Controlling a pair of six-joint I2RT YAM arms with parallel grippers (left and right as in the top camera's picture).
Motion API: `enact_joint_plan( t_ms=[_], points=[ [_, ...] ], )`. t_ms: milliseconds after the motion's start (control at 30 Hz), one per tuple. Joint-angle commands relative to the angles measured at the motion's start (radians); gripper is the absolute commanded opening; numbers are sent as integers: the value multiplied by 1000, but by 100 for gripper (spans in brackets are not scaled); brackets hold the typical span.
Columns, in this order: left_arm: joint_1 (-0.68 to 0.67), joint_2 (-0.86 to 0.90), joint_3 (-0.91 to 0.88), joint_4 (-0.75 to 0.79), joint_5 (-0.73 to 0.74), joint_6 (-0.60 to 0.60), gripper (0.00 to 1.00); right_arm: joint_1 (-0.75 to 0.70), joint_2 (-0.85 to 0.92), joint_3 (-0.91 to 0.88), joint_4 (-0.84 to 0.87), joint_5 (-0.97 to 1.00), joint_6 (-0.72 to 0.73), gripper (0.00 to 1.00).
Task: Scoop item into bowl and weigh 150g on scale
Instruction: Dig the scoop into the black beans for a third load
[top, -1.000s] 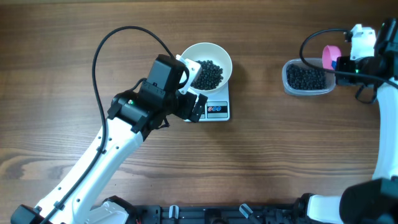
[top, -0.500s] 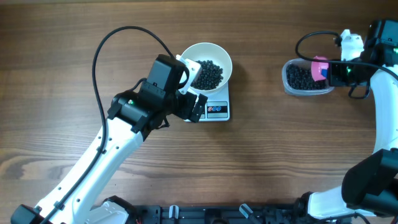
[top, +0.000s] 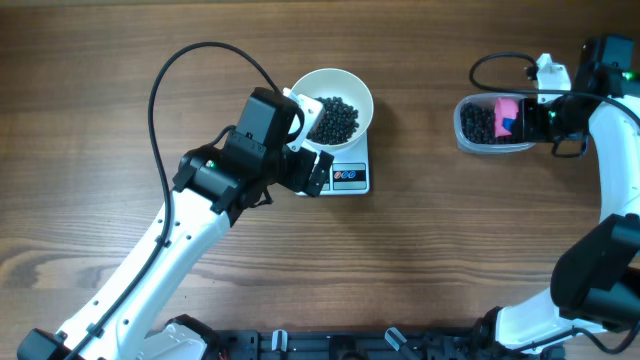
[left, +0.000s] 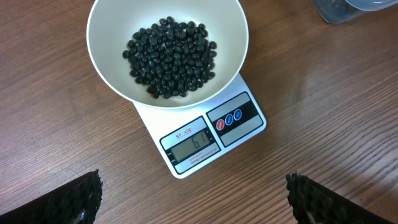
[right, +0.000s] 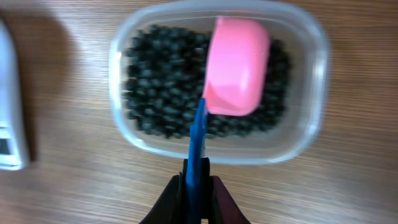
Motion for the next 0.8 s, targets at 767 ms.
enact_joint_plan(
  t_ms=[767],
  points=[
    [-5,6,-6,0,15,16,100,-79,29,0,-98,-310,-203,4]
  ],
)
